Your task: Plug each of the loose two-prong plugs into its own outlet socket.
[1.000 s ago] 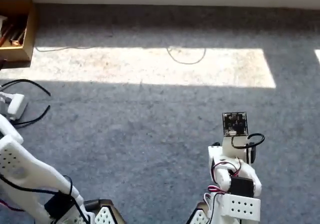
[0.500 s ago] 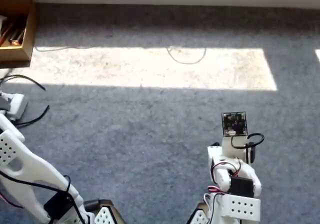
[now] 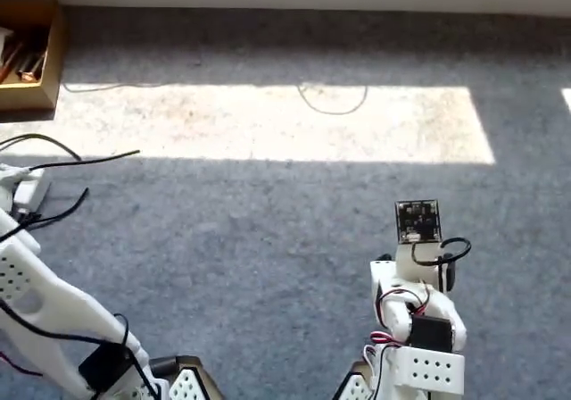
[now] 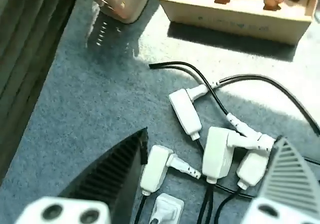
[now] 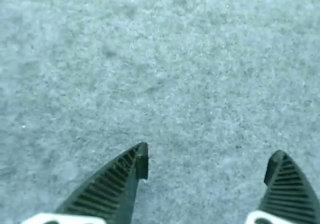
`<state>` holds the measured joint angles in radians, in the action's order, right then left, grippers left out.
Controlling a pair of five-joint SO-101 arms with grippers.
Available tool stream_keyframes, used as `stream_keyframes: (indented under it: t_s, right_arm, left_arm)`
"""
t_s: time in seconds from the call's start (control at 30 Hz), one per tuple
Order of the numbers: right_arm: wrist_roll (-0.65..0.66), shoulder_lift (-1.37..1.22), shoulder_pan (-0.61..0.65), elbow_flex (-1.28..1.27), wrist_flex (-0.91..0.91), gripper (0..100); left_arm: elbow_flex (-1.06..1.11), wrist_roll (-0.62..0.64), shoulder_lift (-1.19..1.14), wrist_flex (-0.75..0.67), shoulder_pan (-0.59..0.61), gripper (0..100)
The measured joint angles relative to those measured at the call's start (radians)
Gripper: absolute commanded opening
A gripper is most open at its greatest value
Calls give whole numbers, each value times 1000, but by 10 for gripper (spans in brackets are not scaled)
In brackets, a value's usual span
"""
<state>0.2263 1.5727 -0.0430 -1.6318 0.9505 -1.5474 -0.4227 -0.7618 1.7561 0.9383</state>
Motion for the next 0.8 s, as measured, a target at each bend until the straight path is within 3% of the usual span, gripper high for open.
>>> stream_keyframes:
  t_s: [0.17, 0.4, 0.63, 0.8]
  right_arm:
    - [0, 0, 0, 0, 0, 357]
    - [0, 0, 0, 0, 0, 357]
    - [0, 0, 0, 0, 0, 357]
    - [0, 0, 0, 0, 0, 357]
  left_arm:
    - [124, 107, 293, 6, -31, 372]
    - [519, 120, 747, 6, -236, 372]
    - [1269, 120, 1146, -6, -387, 372]
    - [1887, 120, 1422, -203, -446, 371]
